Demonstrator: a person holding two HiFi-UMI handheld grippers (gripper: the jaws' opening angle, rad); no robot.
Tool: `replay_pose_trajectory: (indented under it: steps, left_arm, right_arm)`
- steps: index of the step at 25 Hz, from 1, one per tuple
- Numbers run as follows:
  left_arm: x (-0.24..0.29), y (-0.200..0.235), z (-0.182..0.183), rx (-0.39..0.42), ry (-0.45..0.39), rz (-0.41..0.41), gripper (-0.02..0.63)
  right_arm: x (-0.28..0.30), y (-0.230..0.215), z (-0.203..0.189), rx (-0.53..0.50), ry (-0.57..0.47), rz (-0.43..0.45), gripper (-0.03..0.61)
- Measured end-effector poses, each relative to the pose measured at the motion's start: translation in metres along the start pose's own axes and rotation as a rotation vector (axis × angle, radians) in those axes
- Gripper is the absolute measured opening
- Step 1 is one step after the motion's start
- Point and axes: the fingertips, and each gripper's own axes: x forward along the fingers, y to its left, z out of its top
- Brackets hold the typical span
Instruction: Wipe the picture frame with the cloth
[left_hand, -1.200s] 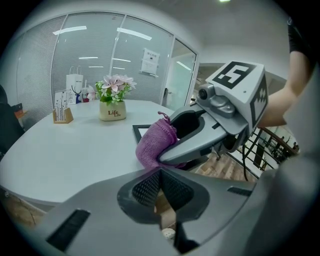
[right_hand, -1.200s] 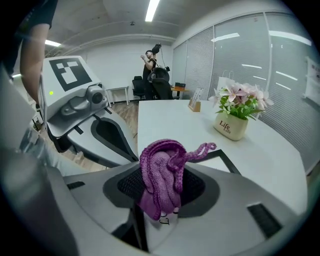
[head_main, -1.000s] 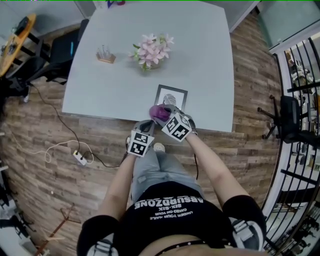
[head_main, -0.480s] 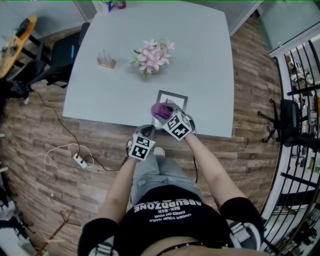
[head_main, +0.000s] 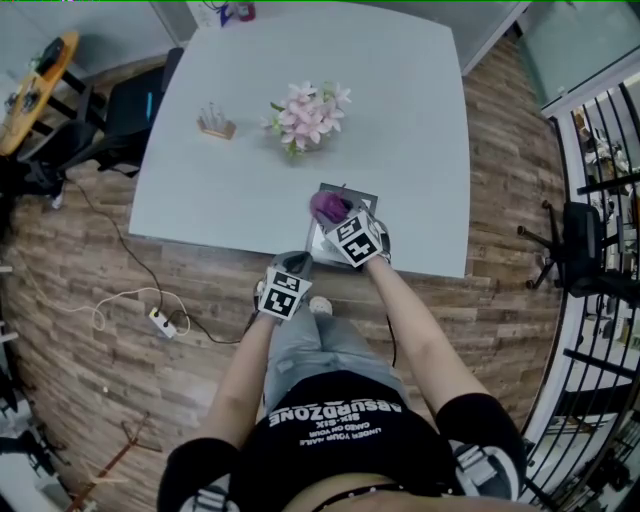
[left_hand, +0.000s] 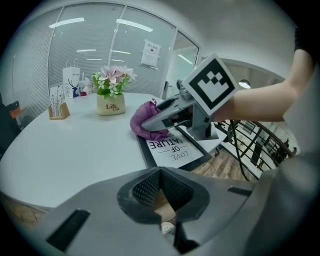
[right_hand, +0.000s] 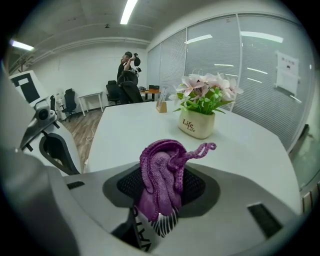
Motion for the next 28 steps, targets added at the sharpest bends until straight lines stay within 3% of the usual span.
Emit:
replay_pose_trajectory:
  steps: [6,13,28]
  left_arm:
    - [0.0,0.0,0.0,0.009,0.005,0.009,0.015]
    - [0.0,0.0,0.0,0.012,0.003,0.015,0.015]
    - [-0.002,0.0,0.0,0.005,-0.001,0.027,0.015]
  right_arm:
    - [0.005,-0.021,0.008,0.012,0.008,-0.064,0.187]
    - [0.005,-0.027,0.006,0.038,0.008,-0.074,0.187]
    - [-0.023,-0.049,-0.025,0.063,0.049,-0.12,0.187]
